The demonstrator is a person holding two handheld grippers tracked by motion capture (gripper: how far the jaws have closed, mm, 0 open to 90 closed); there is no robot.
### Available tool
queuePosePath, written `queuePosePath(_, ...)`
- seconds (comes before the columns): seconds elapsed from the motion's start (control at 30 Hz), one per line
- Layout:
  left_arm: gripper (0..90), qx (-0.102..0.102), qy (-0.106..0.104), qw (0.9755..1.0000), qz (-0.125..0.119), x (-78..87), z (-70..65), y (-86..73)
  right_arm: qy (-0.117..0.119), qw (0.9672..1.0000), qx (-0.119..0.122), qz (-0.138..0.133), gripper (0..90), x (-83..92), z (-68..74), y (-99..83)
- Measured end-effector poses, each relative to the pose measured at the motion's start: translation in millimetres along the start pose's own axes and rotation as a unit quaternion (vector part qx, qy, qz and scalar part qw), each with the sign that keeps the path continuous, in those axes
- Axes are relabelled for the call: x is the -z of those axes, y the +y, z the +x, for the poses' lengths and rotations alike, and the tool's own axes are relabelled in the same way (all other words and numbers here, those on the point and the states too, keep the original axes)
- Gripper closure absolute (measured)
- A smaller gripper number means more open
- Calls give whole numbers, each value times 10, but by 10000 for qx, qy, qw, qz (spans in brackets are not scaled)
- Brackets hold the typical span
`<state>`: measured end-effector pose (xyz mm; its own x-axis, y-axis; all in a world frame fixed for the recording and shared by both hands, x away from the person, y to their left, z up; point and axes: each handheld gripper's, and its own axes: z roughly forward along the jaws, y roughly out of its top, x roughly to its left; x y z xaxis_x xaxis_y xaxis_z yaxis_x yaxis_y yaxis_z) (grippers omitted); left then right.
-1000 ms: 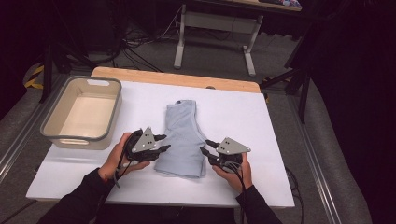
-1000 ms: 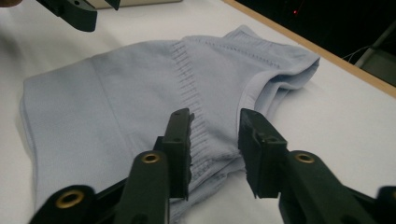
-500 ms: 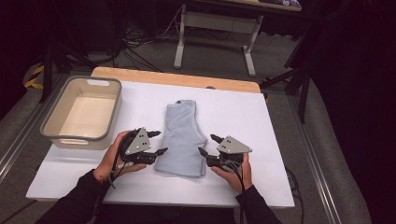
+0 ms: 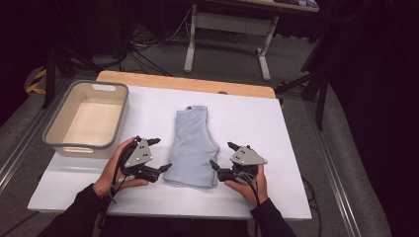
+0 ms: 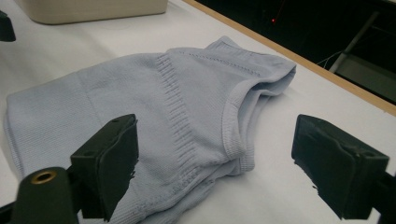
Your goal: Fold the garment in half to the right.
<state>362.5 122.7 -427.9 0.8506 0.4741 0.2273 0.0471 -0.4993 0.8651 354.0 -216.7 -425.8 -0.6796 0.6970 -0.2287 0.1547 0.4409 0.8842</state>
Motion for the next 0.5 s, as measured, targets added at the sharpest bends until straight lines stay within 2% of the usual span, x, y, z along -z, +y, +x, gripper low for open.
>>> queuePosePath(0.17,112,116,-14,9999,-53,46,-23,-61,-22,10000,-9,-93,139,50,-14,-30)
queuePosePath(0.23,101,104,26,9999,-49,62,-28,-80,-53,9999,-16,-96,137,64,-22,-42)
queuePosePath(0.4,93,217,18,9996,-178,128,-22,-151,-95,9999,-45,-109,133,101,-36,-71)
queuePosePath(0.5,91,261,43,9995,-154,156,-15,-192,-68,9999,-67,-108,133,113,-41,-84)
